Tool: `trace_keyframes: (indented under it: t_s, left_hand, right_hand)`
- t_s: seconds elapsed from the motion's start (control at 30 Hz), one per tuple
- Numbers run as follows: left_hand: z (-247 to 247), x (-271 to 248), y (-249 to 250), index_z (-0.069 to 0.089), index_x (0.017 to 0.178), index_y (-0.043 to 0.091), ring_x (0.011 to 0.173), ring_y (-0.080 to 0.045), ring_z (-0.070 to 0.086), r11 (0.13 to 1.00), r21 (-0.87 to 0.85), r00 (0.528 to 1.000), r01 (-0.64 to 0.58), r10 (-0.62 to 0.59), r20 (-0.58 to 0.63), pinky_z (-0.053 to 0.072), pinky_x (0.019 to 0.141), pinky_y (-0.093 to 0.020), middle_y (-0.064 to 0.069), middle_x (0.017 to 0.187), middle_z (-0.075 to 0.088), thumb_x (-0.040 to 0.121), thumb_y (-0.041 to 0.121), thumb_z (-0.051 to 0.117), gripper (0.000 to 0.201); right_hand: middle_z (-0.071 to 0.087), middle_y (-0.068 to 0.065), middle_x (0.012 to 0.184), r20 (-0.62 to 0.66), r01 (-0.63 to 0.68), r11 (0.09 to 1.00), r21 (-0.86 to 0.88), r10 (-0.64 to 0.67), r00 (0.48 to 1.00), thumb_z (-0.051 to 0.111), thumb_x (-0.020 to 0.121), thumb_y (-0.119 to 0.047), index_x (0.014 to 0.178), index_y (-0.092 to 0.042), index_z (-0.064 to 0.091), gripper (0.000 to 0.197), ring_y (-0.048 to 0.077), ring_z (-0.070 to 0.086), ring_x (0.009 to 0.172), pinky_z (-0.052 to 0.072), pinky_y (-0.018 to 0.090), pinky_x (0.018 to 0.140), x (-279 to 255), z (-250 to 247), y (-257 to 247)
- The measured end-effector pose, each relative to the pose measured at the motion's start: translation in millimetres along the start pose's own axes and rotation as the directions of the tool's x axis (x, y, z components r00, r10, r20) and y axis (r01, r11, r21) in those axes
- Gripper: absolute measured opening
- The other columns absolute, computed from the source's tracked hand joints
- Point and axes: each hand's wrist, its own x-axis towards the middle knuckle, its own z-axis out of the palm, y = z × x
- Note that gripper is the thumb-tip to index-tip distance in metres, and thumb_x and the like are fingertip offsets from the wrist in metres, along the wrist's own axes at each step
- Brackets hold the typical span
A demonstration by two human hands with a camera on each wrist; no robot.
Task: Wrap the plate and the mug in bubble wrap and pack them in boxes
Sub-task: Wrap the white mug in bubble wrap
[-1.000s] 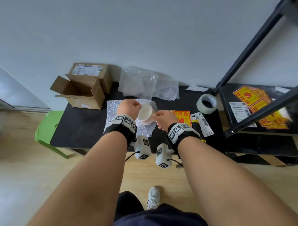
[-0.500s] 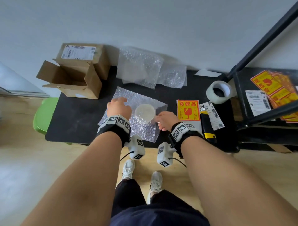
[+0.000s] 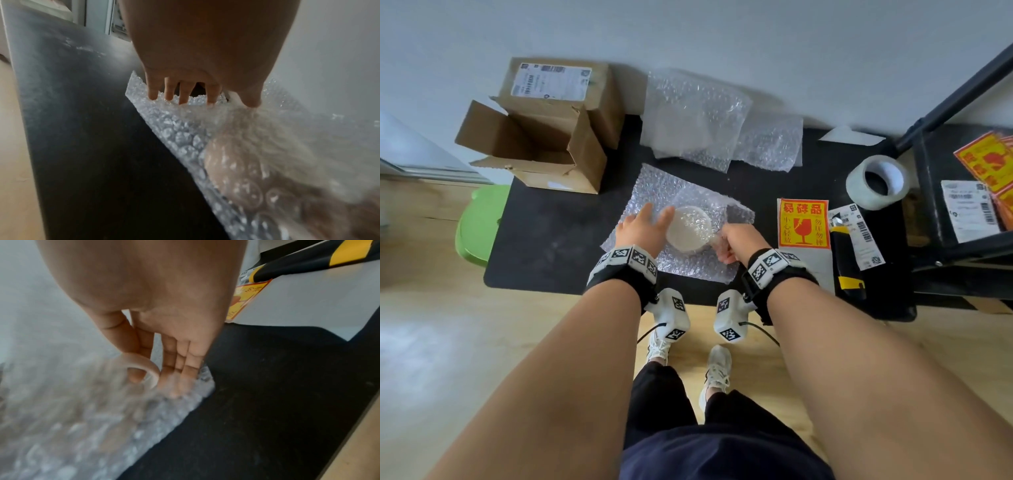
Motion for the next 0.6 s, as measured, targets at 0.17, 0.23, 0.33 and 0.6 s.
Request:
trace_keyframes:
  t_s: [0.17,0.23,0.33,0.6]
  left_hand:
    - [2.8,-7.0,-0.2,0.025,0.15,0.028,0.137,-0.033,0.03,0.999,0.01,0.999,0.031,-0.031,-0.01,0.033,0.105,-0.05,-0.013,0.148,0.035,0.09,0.067,0.04,0.074]
    - [4.0,-7.9,0.4,0.024,0.15,0.028,0.136,-0.032,0.03,0.999,0.005,0.999,0.037,-0.037,-0.027,0.034,0.104,-0.05,-0.012,0.148,0.035,0.089,0.067,0.042,0.075]
    - [7.0,-8.9,-2.1,0.019,0.151,0.03,0.138,-0.032,0.028,0.998,0.047,0.997,0.038,-0.035,-0.062,0.032,0.108,-0.051,-0.01,0.151,0.033,0.085,0.071,0.045,0.082]
    - [3.0,-16.1,9.9,0.019,0.151,0.026,0.13,-0.028,0.04,0.987,0.009,0.982,-0.158,0.158,-0.1,0.04,0.1,-0.048,-0.006,0.145,0.042,0.091,0.047,0.057,0.074]
  right_hand:
    - [0.058,0.007,0.07,-0.036,0.15,0.983,0.102,-0.147,0.988,0.039,0.098,-0.008,0.087,-0.011,0.048,0.015,0.019,0.05,0.057,0.039,0.027,0.055,-9.3,9.7,-1.4]
    - [0.061,0.008,0.077,-0.086,0.24,0.968,0.074,-0.234,0.968,0.04,0.096,-0.008,0.109,-0.015,0.05,0.017,0.022,0.059,0.067,0.048,0.033,0.062,-10.1,10.6,7.8]
    - [0.065,0.014,0.095,-0.067,0.313,0.948,-0.054,-0.316,0.946,0.038,0.096,-0.008,0.133,-0.017,0.052,0.041,0.033,0.066,0.095,0.052,0.041,0.082,-10.4,12.1,13.6]
    - [0.064,0.017,0.105,-0.538,0.299,0.954,-0.019,-0.262,0.801,0.033,0.1,-0.02,0.106,-0.002,0.062,0.035,0.034,0.06,0.1,0.044,0.037,0.076,-11.5,-5.8,12.5]
